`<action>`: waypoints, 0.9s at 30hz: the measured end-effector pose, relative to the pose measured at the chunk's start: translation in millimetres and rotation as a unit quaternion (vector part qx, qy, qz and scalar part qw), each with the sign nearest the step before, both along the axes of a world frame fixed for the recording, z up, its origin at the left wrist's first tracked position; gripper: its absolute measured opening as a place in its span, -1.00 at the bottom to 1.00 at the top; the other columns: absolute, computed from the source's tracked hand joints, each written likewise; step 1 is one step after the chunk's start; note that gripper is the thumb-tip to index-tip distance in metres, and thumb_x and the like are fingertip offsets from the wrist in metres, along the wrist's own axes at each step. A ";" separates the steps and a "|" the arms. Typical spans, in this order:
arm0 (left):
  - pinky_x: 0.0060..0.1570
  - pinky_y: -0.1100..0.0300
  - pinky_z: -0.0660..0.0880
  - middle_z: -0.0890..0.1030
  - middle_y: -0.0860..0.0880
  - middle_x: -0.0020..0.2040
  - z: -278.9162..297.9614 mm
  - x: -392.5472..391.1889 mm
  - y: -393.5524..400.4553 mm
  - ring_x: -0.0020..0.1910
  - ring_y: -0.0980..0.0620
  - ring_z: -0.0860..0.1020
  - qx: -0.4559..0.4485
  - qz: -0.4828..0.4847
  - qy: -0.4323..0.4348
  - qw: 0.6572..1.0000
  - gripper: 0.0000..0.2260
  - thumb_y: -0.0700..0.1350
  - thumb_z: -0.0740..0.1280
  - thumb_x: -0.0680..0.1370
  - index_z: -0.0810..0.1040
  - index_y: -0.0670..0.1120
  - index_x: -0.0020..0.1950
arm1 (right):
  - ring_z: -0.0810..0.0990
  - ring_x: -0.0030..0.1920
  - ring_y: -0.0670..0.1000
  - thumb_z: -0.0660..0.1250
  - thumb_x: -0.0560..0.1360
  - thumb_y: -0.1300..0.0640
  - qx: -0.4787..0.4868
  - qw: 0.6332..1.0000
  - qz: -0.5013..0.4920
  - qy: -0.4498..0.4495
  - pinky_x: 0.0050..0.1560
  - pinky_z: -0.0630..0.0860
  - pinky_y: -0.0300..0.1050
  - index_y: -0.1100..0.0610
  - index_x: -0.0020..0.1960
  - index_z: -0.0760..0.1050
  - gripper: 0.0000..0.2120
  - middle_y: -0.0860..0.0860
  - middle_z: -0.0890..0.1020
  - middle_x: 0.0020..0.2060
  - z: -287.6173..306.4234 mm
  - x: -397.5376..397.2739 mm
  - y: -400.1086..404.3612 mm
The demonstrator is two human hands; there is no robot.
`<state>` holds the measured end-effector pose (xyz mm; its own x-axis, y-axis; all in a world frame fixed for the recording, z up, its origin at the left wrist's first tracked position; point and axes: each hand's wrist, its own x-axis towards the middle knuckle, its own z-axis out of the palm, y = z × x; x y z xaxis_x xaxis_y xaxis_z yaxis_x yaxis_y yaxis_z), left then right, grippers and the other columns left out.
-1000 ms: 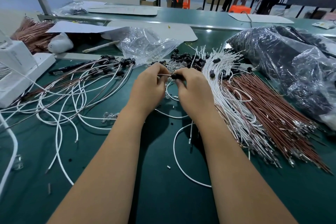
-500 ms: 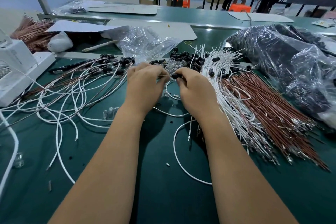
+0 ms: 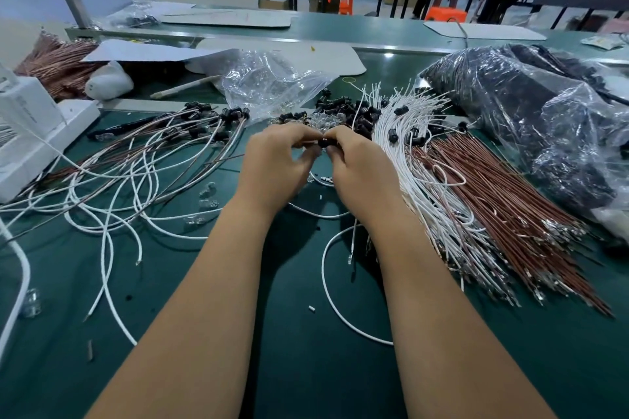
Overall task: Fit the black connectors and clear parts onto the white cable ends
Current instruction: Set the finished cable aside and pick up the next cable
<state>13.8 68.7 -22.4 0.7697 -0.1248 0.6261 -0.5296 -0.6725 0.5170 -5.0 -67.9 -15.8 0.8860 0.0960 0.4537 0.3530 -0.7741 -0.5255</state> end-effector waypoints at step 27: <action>-0.09 0.34 0.52 0.59 0.18 -0.25 -0.6 -2.9 3.5 -0.20 0.24 0.57 -0.096 -0.013 0.032 0.995 -0.94 -0.18 0.41 0.50 0.66 -0.09 -0.05 | 0.58 -0.26 -0.07 0.35 0.52 0.29 0.313 0.950 -0.003 0.016 -0.15 0.62 -0.12 -0.03 -0.14 0.56 -0.78 -0.11 0.61 -0.27 7.5 1.3 -6.4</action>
